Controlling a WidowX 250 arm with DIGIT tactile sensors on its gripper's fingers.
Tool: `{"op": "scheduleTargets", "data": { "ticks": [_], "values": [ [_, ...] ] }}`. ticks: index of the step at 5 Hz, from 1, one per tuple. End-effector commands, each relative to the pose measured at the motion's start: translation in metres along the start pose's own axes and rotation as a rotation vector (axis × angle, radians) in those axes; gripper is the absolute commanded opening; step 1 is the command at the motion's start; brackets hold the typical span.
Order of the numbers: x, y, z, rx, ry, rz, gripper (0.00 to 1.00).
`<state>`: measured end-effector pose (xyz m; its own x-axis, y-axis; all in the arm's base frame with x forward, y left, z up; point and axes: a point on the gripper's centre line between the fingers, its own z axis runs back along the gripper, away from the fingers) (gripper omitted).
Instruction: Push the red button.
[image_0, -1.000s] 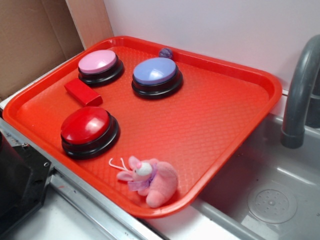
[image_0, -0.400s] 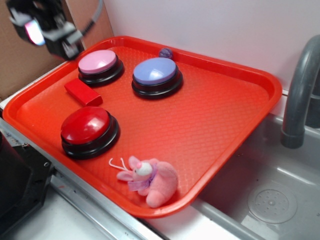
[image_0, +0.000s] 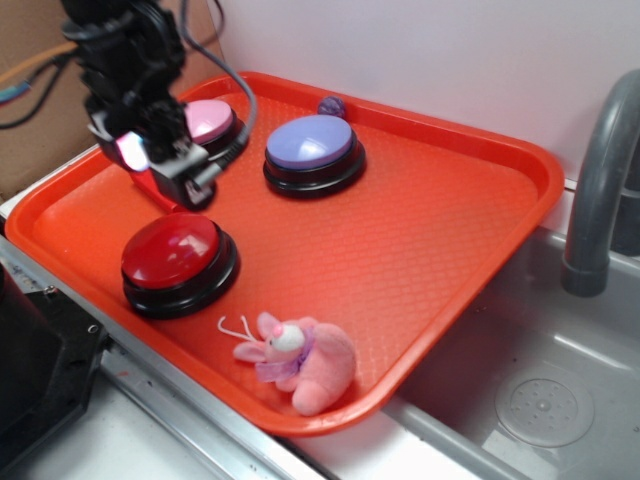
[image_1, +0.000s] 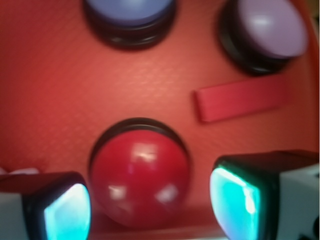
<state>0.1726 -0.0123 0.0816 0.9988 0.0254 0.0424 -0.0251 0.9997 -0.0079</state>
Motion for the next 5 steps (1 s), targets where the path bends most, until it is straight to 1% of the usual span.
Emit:
{"op": "scheduleTargets", "data": {
  "ticks": [1,2,3,4,5],
  "values": [
    [0.003,-0.002,-0.032,0.053,0.034,-0.034,1.00],
    [-0.007,0.002,-0.041,0.091,0.023,-0.029,1.00],
    [-0.010,0.004,-0.040,0.106,0.018,-0.039,1.00],
    [-0.006,0.009,-0.020,0.044,0.007,-0.051,1.00],
    [-0.002,0.009,0.011,0.057,-0.030,-0.054,1.00]
  ]
}}
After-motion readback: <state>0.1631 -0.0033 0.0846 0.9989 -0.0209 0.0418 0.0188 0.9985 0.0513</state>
